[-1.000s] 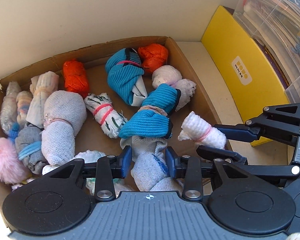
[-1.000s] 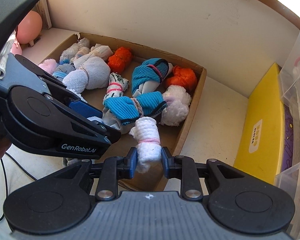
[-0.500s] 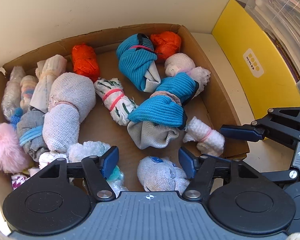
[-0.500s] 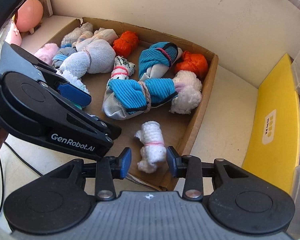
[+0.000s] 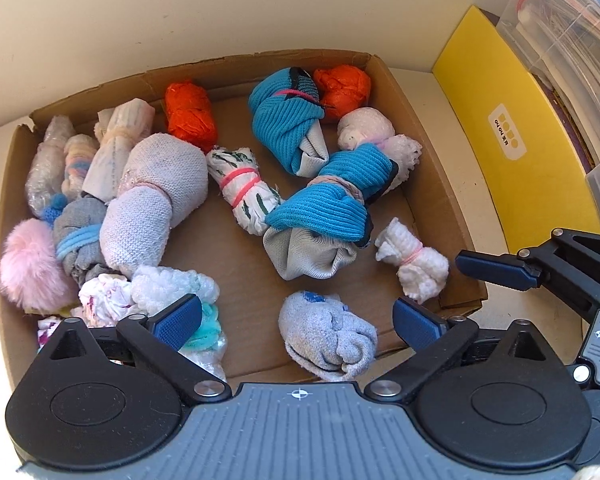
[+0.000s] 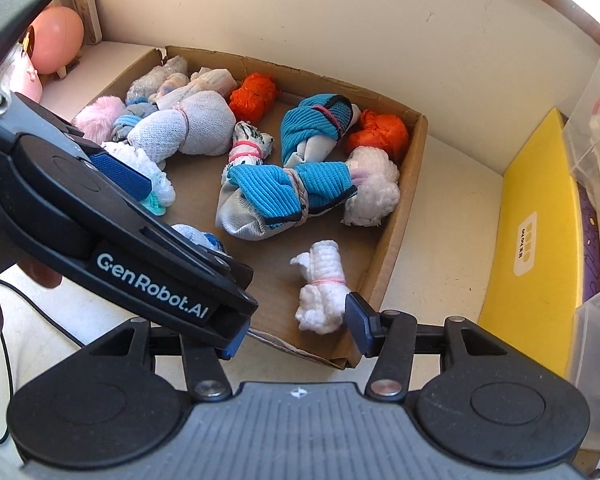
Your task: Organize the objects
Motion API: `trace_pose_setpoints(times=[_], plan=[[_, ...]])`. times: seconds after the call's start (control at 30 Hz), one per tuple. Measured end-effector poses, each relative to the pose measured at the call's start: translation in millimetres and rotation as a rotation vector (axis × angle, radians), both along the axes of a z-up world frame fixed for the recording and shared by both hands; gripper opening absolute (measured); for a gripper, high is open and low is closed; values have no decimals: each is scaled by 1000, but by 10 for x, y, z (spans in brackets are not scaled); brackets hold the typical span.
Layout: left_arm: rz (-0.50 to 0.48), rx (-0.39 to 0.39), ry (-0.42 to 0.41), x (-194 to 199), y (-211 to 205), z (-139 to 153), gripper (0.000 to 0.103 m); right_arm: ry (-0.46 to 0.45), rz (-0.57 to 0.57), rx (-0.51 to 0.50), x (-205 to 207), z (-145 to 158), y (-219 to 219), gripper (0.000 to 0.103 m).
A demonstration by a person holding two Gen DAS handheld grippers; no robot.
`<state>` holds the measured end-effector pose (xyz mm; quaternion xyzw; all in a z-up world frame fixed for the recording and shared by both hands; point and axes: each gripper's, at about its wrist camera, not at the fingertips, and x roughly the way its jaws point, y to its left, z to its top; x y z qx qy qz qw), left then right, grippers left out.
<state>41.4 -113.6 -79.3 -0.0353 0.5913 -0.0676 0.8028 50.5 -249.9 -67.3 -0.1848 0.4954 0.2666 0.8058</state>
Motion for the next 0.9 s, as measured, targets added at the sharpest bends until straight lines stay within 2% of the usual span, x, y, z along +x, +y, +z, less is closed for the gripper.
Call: trace_pose_setpoints(times=[0.03, 0.07, 0.17, 0.33, 0.5, 0.67, 0.8, 0.9], plan=[[4, -1, -2, -36, 21, 45, 102, -2, -7, 5, -19, 37, -11, 64], [15, 0, -8, -96, 54, 105, 102, -11, -18, 13, -56, 103, -26, 67], [45, -8, -21, -224, 142, 253, 102, -34, -26, 32, -150, 264, -36, 67], [101, 29, -92, -440, 360, 504, 102, -66, -73, 56, -275, 477, -13, 67], [77, 96, -229, -502, 476, 886, 102, -88, -120, 93, -413, 651, 80, 68], [80, 126, -341, -489, 580, 1256, 102, -137, -138, 106, -566, 826, 208, 68], [63, 163, -395, -466, 591, 1416, 102, -172, -149, 112, -643, 946, 294, 69], [67, 169, -402, -469, 625, 1474, 102, -187, -157, 113, -673, 972, 357, 70]])
